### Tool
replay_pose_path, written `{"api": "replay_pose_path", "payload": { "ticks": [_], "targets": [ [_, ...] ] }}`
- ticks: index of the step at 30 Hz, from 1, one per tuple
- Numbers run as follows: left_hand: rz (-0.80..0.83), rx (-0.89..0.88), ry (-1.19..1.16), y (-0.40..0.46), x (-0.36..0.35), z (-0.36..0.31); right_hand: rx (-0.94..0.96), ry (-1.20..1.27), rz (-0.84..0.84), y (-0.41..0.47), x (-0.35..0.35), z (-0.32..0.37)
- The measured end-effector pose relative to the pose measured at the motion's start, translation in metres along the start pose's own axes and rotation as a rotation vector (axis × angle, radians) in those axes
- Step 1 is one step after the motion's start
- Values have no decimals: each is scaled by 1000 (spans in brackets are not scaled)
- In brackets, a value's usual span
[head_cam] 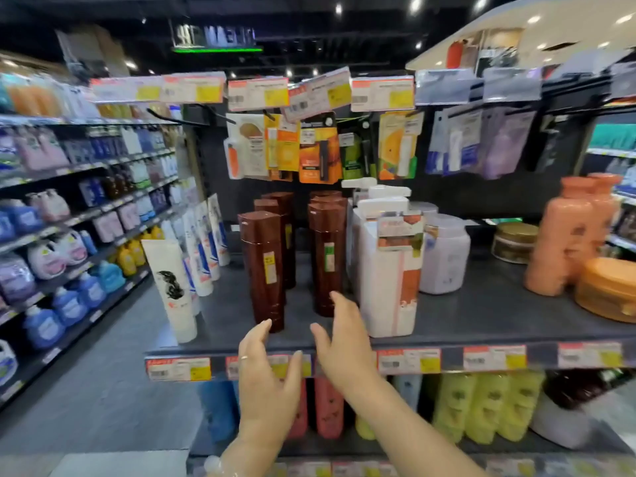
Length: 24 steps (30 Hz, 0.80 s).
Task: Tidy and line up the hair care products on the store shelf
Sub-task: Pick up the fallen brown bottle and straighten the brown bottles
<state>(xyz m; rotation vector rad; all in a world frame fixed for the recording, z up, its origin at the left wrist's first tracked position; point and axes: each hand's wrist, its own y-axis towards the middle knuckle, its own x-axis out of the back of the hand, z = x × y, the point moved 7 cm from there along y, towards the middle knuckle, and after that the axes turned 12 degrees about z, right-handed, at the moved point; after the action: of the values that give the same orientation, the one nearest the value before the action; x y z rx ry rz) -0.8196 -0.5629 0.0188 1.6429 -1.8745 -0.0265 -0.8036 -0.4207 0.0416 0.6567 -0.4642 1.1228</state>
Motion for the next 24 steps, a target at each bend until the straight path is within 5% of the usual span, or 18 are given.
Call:
{"api": "replay_pose_path", "payload": {
  "ticks": [5, 9, 12, 20, 24],
  "targets": [
    [289, -51, -44, -45, -61, -11, 50, 52, 88, -76, 4, -33],
    [771, 147, 105, -98, -146, 0, -283, 26, 184, -133, 23, -121],
    [963, 231, 119, -134, -193, -19, -514, 83, 177, -174, 53, -189],
    [993, 207, 161, -147, -316, -84, -734, 295, -122, -210, 173, -331],
    [865, 426, -121, -139, -399, -97, -744, 300, -173, -192, 228, -392]
  ]
}}
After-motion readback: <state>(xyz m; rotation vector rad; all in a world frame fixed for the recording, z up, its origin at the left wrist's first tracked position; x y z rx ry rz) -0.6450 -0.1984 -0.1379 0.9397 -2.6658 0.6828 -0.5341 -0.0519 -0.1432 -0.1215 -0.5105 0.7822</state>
